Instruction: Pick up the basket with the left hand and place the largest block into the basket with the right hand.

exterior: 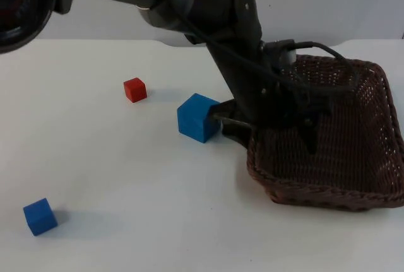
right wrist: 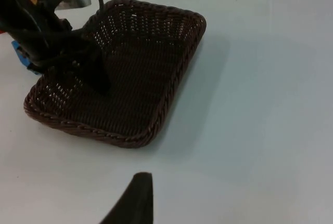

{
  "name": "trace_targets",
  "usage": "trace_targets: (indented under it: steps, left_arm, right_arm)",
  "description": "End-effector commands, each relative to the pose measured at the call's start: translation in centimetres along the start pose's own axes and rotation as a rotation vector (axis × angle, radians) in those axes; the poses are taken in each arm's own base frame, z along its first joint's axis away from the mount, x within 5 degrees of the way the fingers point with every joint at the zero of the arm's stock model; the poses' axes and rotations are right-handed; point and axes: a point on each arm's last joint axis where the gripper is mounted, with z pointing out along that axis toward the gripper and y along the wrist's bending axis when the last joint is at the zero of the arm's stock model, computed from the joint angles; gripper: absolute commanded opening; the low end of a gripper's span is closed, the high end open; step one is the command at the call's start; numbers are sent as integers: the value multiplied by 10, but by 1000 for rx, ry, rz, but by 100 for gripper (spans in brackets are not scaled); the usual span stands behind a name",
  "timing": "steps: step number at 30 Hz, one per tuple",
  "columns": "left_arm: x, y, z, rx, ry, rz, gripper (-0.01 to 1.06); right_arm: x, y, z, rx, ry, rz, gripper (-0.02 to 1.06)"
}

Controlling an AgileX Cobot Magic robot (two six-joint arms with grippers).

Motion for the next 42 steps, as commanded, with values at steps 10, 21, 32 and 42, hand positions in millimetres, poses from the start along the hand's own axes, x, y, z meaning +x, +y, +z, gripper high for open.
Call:
trace_targets:
  steps: [10, 21, 32, 42]
  left_arm:
    - [1, -9, -4, 45, 18, -50, 0]
    - [-7, -29, -48, 100, -52, -47, 0]
    - [-6, -41, -82, 126, -56, -25, 0]
    - [0, -42, -93, 99, 0, 9, 0]
  right_arm:
    - [0, -1, 0, 13, -5, -10, 105]
    - [0, -1, 0, 13, -5, -10, 105]
    - [0, -1, 0, 13, -5, -10, 105]
    - [0, -1, 0, 13, -5, -10, 105]
